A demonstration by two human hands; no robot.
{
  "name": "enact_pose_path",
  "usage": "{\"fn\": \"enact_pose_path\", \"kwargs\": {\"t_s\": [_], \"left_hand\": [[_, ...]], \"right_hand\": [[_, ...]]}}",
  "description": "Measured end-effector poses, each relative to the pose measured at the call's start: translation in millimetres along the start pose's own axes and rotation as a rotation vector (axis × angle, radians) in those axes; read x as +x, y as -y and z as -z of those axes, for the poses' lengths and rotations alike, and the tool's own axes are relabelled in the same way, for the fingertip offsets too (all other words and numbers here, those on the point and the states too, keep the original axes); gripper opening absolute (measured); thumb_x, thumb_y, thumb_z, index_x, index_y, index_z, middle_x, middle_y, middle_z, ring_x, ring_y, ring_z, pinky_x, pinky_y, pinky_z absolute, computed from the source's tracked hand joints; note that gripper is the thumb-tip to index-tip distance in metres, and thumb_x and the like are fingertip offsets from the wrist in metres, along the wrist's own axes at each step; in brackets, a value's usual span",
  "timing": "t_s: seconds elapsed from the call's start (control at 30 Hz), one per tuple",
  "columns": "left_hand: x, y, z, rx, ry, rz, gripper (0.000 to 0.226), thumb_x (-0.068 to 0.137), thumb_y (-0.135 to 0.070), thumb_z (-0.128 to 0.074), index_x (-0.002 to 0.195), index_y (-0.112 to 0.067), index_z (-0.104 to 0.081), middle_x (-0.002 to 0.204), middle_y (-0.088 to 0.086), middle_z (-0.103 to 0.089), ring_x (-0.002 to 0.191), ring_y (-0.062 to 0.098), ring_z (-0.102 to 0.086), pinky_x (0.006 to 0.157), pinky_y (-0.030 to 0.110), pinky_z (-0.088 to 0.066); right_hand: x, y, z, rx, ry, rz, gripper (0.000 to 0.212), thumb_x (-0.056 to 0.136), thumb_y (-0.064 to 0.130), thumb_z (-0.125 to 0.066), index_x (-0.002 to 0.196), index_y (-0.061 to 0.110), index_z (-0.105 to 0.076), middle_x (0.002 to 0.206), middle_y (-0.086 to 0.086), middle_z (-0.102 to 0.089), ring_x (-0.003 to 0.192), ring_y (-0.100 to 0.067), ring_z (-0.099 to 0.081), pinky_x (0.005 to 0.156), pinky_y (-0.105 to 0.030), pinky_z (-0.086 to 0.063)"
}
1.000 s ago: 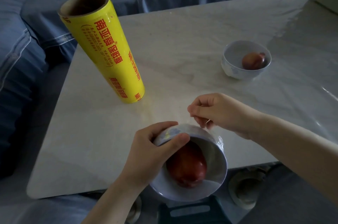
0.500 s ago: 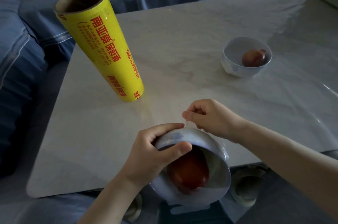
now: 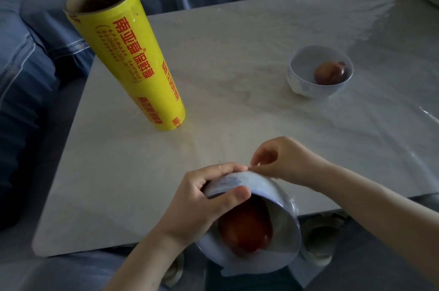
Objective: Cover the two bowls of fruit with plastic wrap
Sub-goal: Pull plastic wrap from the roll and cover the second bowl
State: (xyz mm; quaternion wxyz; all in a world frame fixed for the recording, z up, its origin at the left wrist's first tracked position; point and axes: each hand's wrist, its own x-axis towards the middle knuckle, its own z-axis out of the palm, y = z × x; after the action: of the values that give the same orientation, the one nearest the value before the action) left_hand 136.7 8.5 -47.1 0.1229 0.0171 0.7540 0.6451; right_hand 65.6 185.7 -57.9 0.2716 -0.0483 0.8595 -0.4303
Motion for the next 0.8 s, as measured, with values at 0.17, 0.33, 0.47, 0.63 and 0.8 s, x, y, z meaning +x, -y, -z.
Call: {"fn": "enact_pose_path", "kwargs": {"t_s": [0.17,0.33,0.47,0.63,0.8], "left_hand": [[5,4,6,0.018,-0.104,0.011,0.036,0.055,-0.052,-0.066,0.086,-0.034,-0.070,0.091,-0.020,-0.072,0.089,-0.001,-0.066,0.070,0.009,-0.049],[9,11,5,0.018,-0.210,0.007,0.046,0.051,-0.055,-0.068,0.089,-0.029,-0.069,0.087,-0.013,-0.074,0.083,0.004,-0.068,0.068,0.015,-0.051],[10,14,5,-0.029,-0.246,0.048,0.063,0.044,-0.057,-0.073,0.102,-0.036,-0.062,0.090,-0.006,-0.073,0.083,0.002,-0.067,0.067,0.013,-0.049],[5,20,5,-0.001,-0.226,0.075,0.072,0.040,-0.071,-0.073,0.106,-0.044,-0.060,0.108,-0.015,-0.063,0.074,0.009,-0.060,0.067,0.020,-0.048],[6,22,0,-0.042,-0.282,0.095,0.051,0.049,-0.057,-0.071,0.097,-0.041,-0.066,0.103,-0.014,-0.068,0.084,0.008,-0.065,0.068,0.015,-0.050]], "right_hand": [[-28,5,12,0.070,-0.175,0.319,0.007,0.081,0.028,-0.065,0.079,0.034,-0.069,0.085,0.015,-0.069,0.081,0.000,-0.064,0.074,-0.013,-0.050],[-33,14,3,-0.074,0.097,0.344,0.053,0.073,0.059,-0.049,0.117,0.032,-0.061,0.110,0.027,-0.058,0.105,0.009,-0.054,0.090,-0.007,-0.043],[-20,18,-3,-0.045,0.185,0.276,0.040,0.084,0.047,-0.057,0.117,0.024,-0.060,0.112,0.009,-0.065,0.102,-0.007,-0.060,0.093,-0.030,-0.049],[-14,14,-4,0.050,0.303,0.217,0.044,0.072,0.043,-0.058,0.108,0.018,-0.067,0.103,0.000,-0.071,0.095,-0.013,-0.066,0.089,-0.032,-0.052],[-13,2,-2,0.195,0.364,0.137,0.051,0.072,0.049,-0.057,0.108,0.014,-0.067,0.104,-0.006,-0.071,0.097,-0.017,-0.066,0.089,-0.032,-0.053]]}}
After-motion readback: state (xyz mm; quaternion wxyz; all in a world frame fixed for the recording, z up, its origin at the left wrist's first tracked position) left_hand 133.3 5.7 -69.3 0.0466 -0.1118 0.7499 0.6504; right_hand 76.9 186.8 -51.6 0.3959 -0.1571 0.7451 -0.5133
